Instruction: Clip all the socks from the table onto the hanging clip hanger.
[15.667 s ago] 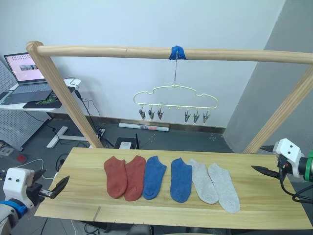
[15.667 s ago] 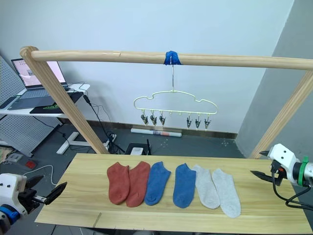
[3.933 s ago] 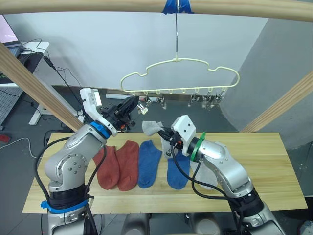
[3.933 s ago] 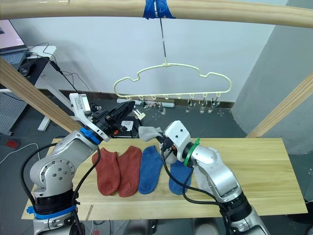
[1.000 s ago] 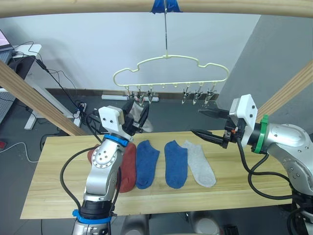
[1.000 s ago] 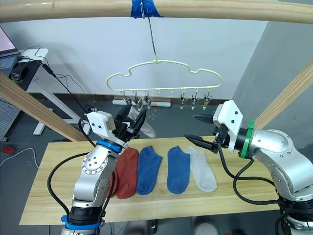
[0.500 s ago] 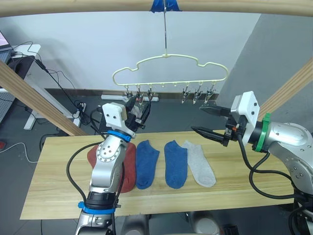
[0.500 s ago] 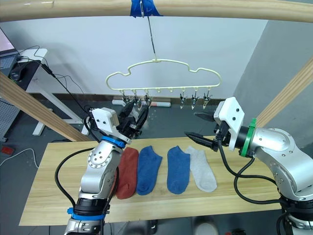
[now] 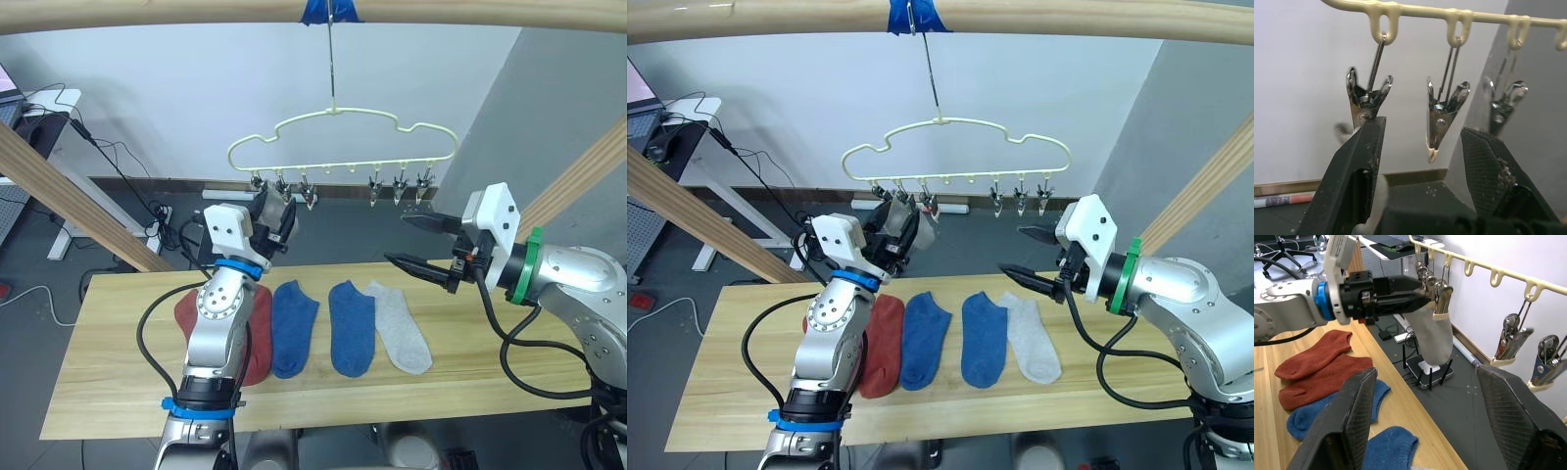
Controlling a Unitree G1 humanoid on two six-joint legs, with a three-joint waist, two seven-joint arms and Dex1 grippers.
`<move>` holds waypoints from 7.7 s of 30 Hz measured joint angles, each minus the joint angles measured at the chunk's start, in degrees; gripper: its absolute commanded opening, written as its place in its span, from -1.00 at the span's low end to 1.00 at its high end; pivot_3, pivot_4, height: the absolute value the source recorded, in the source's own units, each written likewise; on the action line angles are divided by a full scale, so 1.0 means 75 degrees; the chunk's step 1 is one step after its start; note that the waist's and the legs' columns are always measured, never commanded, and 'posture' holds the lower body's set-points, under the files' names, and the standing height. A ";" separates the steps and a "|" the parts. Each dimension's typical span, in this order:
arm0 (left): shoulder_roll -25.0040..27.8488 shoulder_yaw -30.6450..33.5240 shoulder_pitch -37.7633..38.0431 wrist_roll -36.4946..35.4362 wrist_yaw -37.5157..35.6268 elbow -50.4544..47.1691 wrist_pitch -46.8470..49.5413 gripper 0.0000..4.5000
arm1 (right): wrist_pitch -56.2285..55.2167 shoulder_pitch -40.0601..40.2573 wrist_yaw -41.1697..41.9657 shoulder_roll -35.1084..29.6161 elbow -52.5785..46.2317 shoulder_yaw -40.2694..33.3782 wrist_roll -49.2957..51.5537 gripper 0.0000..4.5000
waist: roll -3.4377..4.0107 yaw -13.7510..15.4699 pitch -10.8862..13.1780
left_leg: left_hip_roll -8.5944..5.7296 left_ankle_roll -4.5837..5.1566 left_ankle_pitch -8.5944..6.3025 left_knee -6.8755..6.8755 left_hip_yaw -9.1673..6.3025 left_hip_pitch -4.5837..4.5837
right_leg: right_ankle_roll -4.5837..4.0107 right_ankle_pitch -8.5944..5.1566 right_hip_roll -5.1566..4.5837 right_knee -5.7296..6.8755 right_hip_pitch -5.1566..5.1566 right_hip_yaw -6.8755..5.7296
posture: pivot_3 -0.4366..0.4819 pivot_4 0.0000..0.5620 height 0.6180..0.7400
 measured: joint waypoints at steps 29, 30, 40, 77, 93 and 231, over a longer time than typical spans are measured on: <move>-0.0014 0.0055 -0.0062 -0.0009 0.0154 -0.0279 0.0207 -0.45 | -0.0010 0.0138 -0.0049 -0.0035 -0.0003 0.0000 -0.0002 0.49 | 0.0000 -0.0118 0.0000 | 0.0000 0.0001 0.0000 0.0001 0.0002 0.0001 | 0.0001 0.0001 0.0000 0.0002 0.0000 0.0002 | -0.71 0.02 1.00; -0.0013 0.0055 -0.0062 -0.0008 0.0156 -0.0285 0.0221 -0.45 | -0.0011 0.0145 -0.0047 -0.0037 -0.0003 0.0000 -0.0002 0.49 | 0.0000 -0.0119 0.0000 | -0.0001 0.0001 0.0000 0.0001 0.0002 0.0001 | 0.0001 0.0001 0.0001 0.0002 0.0000 0.0002 | -0.71 0.02 1.00; 0.0002 0.0057 -0.0053 0.0114 0.0303 -0.0594 0.0368 -0.45 | -0.0058 0.0208 0.0015 -0.0067 -0.0003 -0.0001 -0.0003 0.49 | 0.0000 -0.0117 0.0000 | 0.0000 0.0001 0.0000 0.0001 0.0002 0.0001 | 0.0002 0.0001 0.0000 0.0003 0.0000 0.0002 | -0.70 0.01 1.00; 0.0093 0.0123 0.0036 -0.0051 0.0033 -0.0965 0.0887 -0.88 | -0.0216 0.0458 0.0176 -0.0234 -0.0112 -0.0006 0.0371 0.49 | -0.0001 -0.0107 0.0000 | 0.0000 0.0002 0.0000 0.0004 0.0003 0.0001 | 0.0002 0.0001 0.0001 0.0005 0.0000 0.0003 | -0.66 -0.01 1.00; 0.0137 0.0144 0.0086 -0.0014 0.0160 -0.0966 0.0978 -0.18 | -0.0467 0.0639 0.0264 -0.0237 -0.0096 0.0082 0.0236 0.49 | -0.0001 -0.0107 0.0000 | -0.0001 0.0002 0.0000 0.0005 0.0004 0.0001 | 0.0003 0.0002 0.0001 0.0006 0.0000 0.0004 | -0.66 0.00 1.00; 0.0153 0.0207 0.0168 -0.0167 0.0143 -0.1524 0.1492 -0.26 | -0.0113 -0.0209 0.0748 -0.0529 0.0164 0.0192 0.0849 0.49 | -0.0001 -0.0108 -0.0001 | 0.0002 0.0006 0.0002 0.0011 0.0006 0.0002 | 0.0006 0.0004 0.0000 0.0015 0.0000 0.0008 | -0.63 0.02 1.00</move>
